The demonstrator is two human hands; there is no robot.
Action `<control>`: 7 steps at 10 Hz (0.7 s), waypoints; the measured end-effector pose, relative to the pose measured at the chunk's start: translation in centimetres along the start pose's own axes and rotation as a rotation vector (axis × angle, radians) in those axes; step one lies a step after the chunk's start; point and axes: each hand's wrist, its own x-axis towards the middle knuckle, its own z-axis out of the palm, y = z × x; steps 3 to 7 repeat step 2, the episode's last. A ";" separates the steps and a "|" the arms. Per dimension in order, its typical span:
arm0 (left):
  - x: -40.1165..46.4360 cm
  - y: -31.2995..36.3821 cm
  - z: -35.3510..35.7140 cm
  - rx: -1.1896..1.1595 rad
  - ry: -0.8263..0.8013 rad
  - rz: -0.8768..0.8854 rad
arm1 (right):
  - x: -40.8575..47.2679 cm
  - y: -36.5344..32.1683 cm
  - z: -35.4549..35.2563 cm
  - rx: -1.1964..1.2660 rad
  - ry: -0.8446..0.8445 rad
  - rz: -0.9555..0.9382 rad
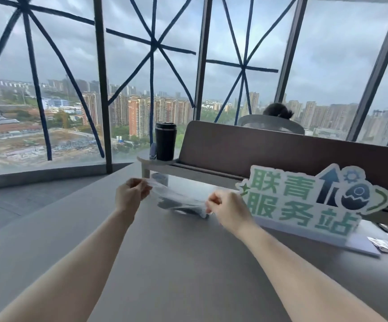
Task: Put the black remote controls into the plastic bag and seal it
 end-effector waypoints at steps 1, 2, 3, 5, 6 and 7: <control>-2.0 -3.1 -1.9 0.003 0.004 -0.054 | -2.3 0.5 2.0 0.055 -0.142 0.042; -5.0 -4.6 -3.8 0.076 0.017 -0.058 | -4.8 0.4 1.4 0.167 -0.251 0.063; -5.0 -4.6 -3.8 0.076 0.017 -0.058 | -4.8 0.4 1.4 0.167 -0.251 0.063; -5.0 -4.6 -3.8 0.076 0.017 -0.058 | -4.8 0.4 1.4 0.167 -0.251 0.063; -5.0 -4.6 -3.8 0.076 0.017 -0.058 | -4.8 0.4 1.4 0.167 -0.251 0.063; -5.0 -4.6 -3.8 0.076 0.017 -0.058 | -4.8 0.4 1.4 0.167 -0.251 0.063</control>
